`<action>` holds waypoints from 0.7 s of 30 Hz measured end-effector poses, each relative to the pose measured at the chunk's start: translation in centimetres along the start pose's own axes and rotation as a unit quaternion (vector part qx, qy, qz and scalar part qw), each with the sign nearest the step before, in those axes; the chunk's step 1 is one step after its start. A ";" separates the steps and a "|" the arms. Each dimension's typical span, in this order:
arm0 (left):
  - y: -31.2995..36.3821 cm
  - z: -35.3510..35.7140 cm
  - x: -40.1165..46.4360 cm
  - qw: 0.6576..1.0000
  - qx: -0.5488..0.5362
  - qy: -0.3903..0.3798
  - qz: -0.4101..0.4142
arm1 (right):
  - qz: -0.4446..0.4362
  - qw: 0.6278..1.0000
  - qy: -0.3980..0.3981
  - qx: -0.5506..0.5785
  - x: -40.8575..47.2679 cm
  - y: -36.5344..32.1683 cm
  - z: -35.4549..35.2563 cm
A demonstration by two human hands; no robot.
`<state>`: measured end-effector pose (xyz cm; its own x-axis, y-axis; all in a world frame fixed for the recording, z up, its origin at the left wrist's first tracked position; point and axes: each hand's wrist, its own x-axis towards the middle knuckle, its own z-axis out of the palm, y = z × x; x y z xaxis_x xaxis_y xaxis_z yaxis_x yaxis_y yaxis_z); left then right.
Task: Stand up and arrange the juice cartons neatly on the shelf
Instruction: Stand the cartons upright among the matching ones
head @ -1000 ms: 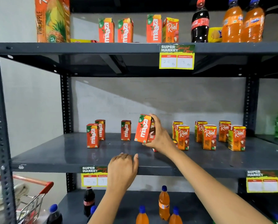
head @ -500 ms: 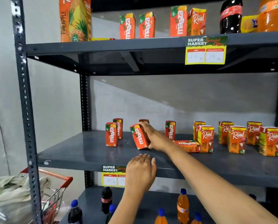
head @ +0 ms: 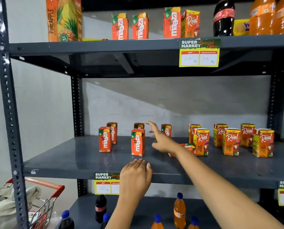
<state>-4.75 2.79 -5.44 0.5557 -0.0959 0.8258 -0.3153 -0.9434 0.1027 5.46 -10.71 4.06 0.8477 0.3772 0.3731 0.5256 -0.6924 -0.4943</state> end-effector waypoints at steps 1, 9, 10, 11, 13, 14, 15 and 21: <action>-0.1 -0.4 0.2 1.000 0.010 -0.011 -0.018 | 0.013 0.999 -0.029 -0.014 -0.2 0.2 -1.4; 2.4 -0.8 3.3 0.997 -0.002 -0.067 -0.026 | 0.169 0.881 -0.267 -0.351 0.1 -0.8 -6.2; 2.7 -0.6 3.0 0.998 -0.009 -0.065 -0.022 | 0.171 0.874 -0.268 -0.367 -0.1 -0.7 -6.0; 2.9 -0.4 2.6 0.998 -0.013 -0.063 -0.016 | 0.170 0.874 -0.255 -0.376 -0.4 -0.4 -5.8; 2.9 -0.3 2.2 0.998 -0.010 -0.055 -0.011 | 0.160 0.892 -0.215 -0.365 -0.7 -0.1 -5.7; 2.8 -0.3 2.2 0.999 -0.008 -0.049 -0.010 | 0.154 0.901 -0.208 -0.349 -0.7 -0.2 -5.7; 2.7 -0.2 2.3 0.999 -0.006 -0.044 -0.009 | 0.145 0.907 -0.220 -0.329 -0.7 -0.4 -5.9; 2.7 0.1 2.3 0.998 0.006 -0.058 -0.018 | 0.116 0.943 -0.158 -0.270 -2.4 -0.7 -6.1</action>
<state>-4.21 -0.04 -3.30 0.6518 -0.0979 0.7520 -0.2846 -0.9507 0.1229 2.60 -14.91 8.30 0.9594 0.2818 0.0092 0.2819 -0.9589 -0.0305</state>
